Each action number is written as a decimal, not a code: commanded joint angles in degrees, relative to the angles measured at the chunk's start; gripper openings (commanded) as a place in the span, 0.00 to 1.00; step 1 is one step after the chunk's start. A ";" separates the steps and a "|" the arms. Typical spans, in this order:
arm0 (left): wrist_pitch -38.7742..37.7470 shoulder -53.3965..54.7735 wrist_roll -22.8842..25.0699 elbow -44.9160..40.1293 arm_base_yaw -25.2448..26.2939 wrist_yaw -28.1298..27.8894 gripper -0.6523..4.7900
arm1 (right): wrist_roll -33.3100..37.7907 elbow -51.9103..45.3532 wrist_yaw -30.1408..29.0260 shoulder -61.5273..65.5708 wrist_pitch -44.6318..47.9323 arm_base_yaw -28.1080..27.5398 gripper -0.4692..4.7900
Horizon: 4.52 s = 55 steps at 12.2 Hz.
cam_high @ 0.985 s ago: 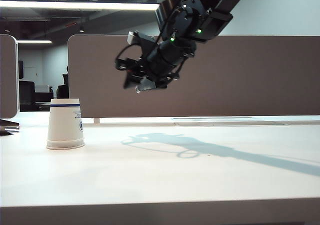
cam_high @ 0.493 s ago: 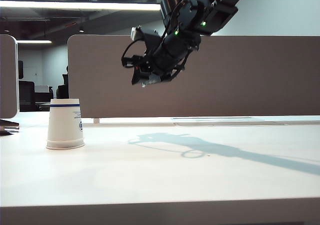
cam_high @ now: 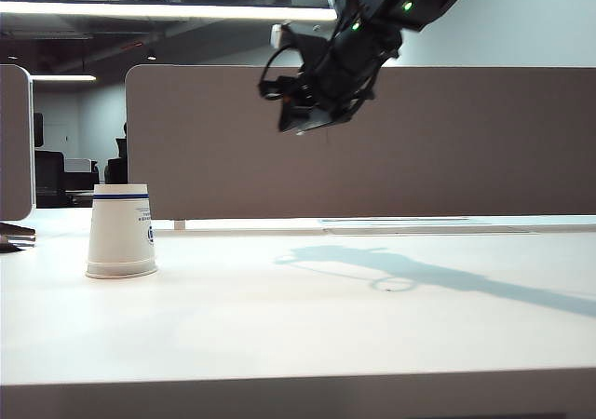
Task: Carefully pick up the cup on the right and stack it on top of the cup on the left.
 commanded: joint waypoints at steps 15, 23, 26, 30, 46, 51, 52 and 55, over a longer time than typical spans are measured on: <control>0.61 0.00 0.02 0.31 -0.02 0.09 0.11 | -2.34 -57.51 5.42 -65.81 1.95 -1.25 0.36; 0.61 0.00 0.02 0.31 -0.02 0.33 0.11 | 0.63 -63.91 8.90 -81.18 -9.62 -1.22 0.36; 0.61 0.00 0.00 0.31 -0.02 0.39 0.11 | 1.73 -67.69 9.62 -90.99 -9.73 -1.22 0.36; 0.61 0.02 0.00 0.31 -0.02 0.48 0.11 | 1.70 -71.78 14.78 -106.05 -14.99 -1.20 0.36; 0.66 0.02 0.22 0.31 0.00 1.79 0.11 | 1.22 -85.22 34.62 -117.92 -8.44 -1.49 0.37; 0.63 0.02 0.44 0.31 0.00 1.79 0.11 | -1.60 -89.68 38.91 -117.92 -3.34 -1.62 0.37; 0.63 0.02 0.44 0.31 0.00 1.79 0.11 | -1.57 -90.29 39.36 -117.92 -2.97 -1.99 0.37; 0.66 0.02 0.44 0.31 0.04 1.81 0.11 | -1.25 -92.17 38.97 -117.92 -1.68 -4.98 0.37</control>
